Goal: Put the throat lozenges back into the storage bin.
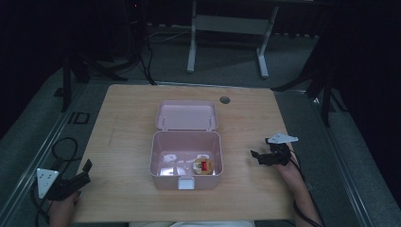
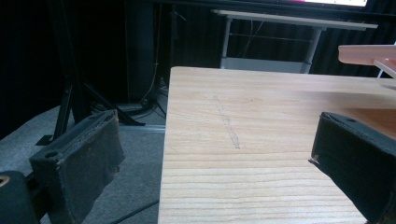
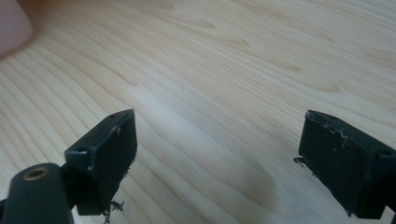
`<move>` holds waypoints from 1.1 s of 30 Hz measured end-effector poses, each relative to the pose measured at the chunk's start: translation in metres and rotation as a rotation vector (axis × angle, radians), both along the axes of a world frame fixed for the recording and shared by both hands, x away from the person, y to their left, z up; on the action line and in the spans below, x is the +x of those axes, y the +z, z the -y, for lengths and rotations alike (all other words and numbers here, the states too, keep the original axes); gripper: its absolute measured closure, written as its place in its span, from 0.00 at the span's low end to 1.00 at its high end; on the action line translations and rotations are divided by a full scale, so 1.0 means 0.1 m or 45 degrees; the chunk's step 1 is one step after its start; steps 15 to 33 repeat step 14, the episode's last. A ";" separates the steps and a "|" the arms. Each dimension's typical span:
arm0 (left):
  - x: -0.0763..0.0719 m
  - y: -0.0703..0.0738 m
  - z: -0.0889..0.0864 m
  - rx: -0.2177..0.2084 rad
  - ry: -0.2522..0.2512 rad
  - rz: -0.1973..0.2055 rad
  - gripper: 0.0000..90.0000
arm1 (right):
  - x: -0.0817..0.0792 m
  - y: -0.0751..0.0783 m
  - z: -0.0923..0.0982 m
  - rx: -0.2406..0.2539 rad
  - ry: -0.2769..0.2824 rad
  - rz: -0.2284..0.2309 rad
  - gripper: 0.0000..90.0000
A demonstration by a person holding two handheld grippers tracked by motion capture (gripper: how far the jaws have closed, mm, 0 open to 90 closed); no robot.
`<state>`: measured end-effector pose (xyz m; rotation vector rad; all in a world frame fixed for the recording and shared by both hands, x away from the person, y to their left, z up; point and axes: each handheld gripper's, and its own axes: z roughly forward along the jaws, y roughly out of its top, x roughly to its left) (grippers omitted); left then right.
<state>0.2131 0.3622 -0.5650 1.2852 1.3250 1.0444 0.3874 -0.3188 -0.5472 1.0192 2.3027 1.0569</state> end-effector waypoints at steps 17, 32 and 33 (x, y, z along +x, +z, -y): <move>0.00 0.00 0.00 0.007 -0.002 -0.002 0.03 | -0.05 -0.05 0.10 -0.005 -0.058 -0.019 0.12; 0.00 0.00 0.00 0.007 -0.002 -0.002 0.03 | -0.05 -0.05 0.10 -0.005 -0.058 -0.019 0.12; 0.00 0.00 0.00 0.007 -0.002 -0.002 0.03 | -0.05 -0.05 0.10 -0.005 -0.058 -0.019 0.12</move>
